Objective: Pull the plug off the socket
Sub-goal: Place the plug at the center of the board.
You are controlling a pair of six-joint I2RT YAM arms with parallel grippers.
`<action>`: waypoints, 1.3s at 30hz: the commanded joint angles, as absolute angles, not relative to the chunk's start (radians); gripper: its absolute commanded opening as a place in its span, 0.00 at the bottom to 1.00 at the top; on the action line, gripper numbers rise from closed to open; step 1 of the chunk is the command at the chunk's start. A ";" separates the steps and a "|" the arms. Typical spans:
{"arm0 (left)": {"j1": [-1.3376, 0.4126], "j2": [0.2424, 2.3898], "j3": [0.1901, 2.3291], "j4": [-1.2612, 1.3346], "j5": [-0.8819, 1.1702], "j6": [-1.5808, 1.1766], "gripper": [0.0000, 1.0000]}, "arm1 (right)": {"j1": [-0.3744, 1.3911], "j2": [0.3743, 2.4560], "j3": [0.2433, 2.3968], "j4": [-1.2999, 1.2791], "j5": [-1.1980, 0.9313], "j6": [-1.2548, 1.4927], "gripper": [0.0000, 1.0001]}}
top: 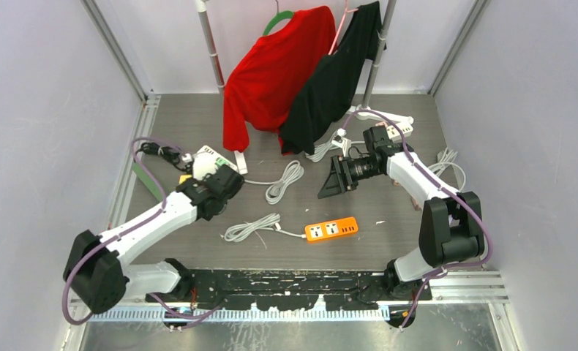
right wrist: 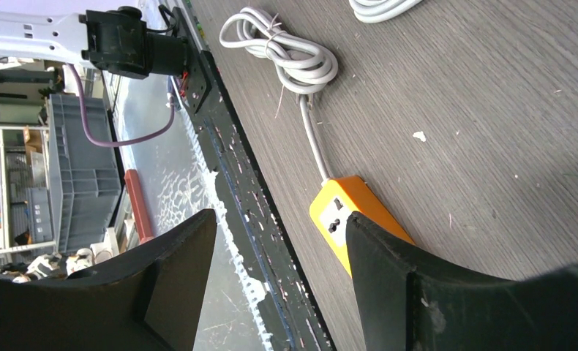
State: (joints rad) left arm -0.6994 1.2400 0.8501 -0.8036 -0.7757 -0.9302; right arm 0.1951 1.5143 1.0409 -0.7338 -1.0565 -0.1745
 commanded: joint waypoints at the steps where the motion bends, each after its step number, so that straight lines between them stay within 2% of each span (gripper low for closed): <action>1: -0.562 1.138 0.814 -0.763 -0.726 -0.937 0.00 | 0.198 1.499 1.079 -0.728 -1.070 -0.188 0.71; 8: -0.364 1.111 0.820 -0.728 -0.642 -0.913 0.00 | 0.197 1.497 1.078 -0.728 -1.068 -0.189 0.71; 15: -0.210 1.193 0.851 -0.722 -0.548 -0.911 0.00 | 0.198 1.496 1.078 -0.731 -1.069 -0.194 0.71; 27: -0.120 1.362 0.917 -0.740 -0.471 -0.891 0.00 | 0.197 1.497 1.077 -0.732 -1.067 -0.198 0.71; 39: -0.090 1.399 0.927 -0.735 -0.458 -0.887 0.00 | 0.198 1.497 1.077 -0.733 -1.071 -0.199 0.71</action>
State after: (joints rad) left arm -0.1040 1.3968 0.8871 -0.7521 -0.4515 -0.9005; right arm 0.1951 1.5143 1.0412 -0.7345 -1.0565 -0.1822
